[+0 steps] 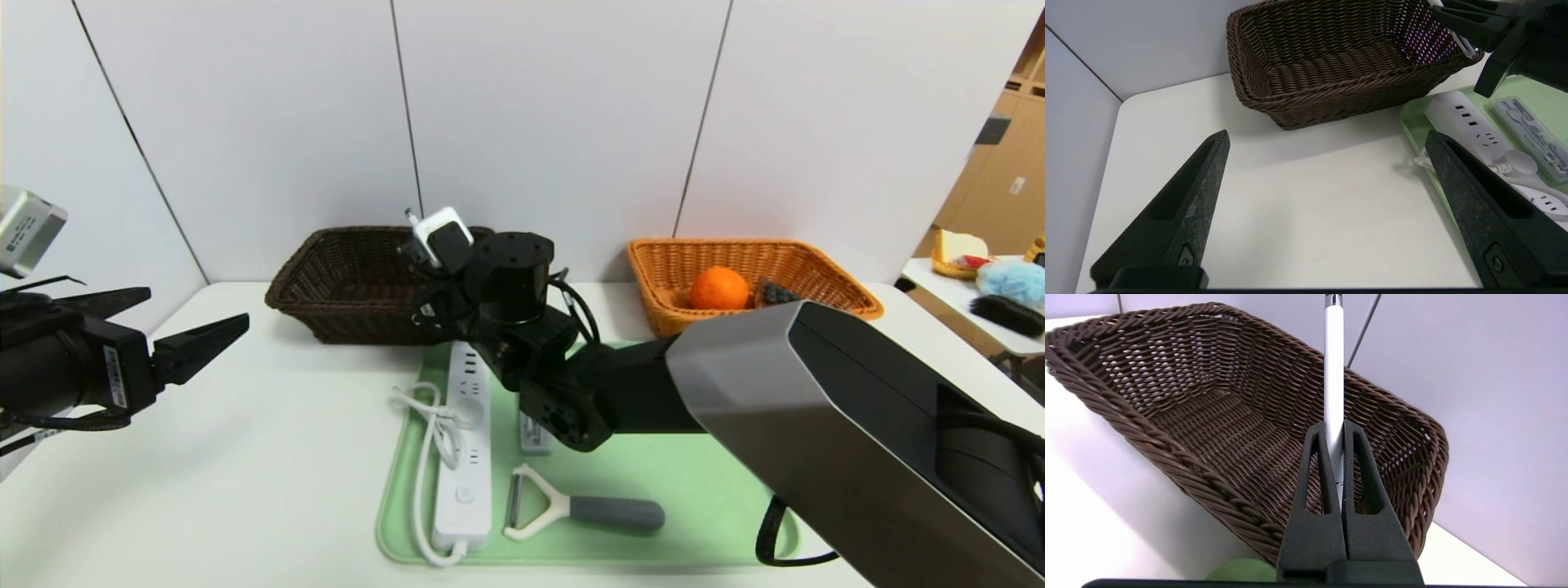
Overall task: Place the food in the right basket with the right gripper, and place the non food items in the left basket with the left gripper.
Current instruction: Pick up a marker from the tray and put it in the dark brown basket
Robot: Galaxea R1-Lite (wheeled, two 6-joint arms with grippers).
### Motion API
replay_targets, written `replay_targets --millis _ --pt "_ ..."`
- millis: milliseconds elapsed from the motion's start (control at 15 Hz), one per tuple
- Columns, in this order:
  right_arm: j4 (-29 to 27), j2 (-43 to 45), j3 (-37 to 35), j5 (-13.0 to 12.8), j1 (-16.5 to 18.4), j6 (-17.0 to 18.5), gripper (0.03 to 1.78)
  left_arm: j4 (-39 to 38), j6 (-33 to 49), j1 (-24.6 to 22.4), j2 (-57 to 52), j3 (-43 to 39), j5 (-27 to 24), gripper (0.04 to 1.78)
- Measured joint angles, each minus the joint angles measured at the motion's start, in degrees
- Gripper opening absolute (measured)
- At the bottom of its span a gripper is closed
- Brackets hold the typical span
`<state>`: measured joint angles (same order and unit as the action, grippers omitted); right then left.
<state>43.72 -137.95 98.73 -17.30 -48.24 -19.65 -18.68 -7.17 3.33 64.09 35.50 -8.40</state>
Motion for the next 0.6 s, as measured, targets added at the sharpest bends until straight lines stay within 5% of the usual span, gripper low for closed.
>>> replay_targets --millis 67,267,600 --pt "-0.39 -0.01 0.66 -0.22 0.01 0.00 0.05 0.00 0.00 0.00 0.00 0.00 0.00 1.69" --pt "0.33 -0.98 4.07 -0.41 0.28 -0.05 0.57 -0.01 0.00 0.00 0.00 -0.04 0.00 1.69" --pt "0.90 -3.21 10.20 -0.33 0.61 -2.10 1.10 0.00 0.00 0.00 -0.50 -0.09 0.02 1.69"
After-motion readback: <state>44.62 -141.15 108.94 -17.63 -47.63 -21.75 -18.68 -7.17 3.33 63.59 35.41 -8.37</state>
